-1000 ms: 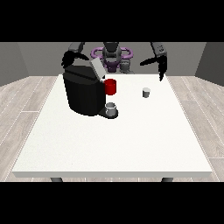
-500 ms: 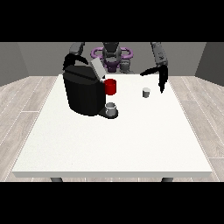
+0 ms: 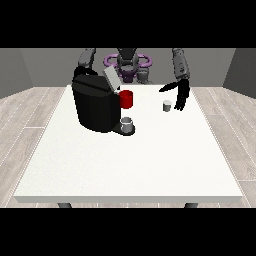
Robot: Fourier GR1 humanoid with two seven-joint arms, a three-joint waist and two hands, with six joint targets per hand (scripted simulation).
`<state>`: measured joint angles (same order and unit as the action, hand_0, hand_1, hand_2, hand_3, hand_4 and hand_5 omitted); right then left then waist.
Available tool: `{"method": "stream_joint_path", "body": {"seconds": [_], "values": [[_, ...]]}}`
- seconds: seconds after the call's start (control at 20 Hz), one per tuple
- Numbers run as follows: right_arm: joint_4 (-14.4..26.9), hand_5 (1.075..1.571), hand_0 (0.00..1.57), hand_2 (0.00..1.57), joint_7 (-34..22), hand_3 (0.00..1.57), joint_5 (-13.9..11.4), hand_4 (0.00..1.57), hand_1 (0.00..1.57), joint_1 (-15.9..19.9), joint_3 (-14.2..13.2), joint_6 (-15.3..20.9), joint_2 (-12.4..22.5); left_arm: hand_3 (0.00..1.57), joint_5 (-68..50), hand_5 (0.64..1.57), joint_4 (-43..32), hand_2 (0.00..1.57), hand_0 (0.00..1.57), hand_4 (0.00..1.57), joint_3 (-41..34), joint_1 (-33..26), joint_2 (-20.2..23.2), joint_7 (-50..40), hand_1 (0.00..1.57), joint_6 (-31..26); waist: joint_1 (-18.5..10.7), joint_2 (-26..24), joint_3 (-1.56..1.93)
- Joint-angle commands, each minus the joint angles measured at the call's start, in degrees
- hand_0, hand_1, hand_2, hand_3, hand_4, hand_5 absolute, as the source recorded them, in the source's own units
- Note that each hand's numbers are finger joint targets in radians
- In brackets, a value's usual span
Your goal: Insert the coffee pod into the coffee machine and close the lid
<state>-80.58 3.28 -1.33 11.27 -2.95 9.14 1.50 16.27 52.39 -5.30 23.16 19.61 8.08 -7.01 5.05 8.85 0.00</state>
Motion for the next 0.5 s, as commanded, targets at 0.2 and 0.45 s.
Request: {"method": "stream_joint_path", "body": {"seconds": [0.2, 0.45], "values": [[0.22, 1.571, 0.0, 0.0, -2.09, 0.0, -0.5, 0.39, 0.0, 0.33, 2.71, 2.11, -1.39, 0.48, 5.08, 1.571, -8.32, 0.74, 0.62, 0.0, 0.09, 4.71, 2.9, -1.29, 0.62, 1.4, 1.96, -0.28, -0.01], [-1.36, 1.571, 0.0, 0.0, -2.41, 0.0, -0.83, 0.45, 0.0, -1.28, 3.1, -0.13, -0.98, 0.41, 8.74, 1.571, -11.97, 0.7, 0.57, 0.0, 1.32, 4.75, 4.78, 2.71, 0.57, 1.62, 3.42, -0.92, -0.02]]}}
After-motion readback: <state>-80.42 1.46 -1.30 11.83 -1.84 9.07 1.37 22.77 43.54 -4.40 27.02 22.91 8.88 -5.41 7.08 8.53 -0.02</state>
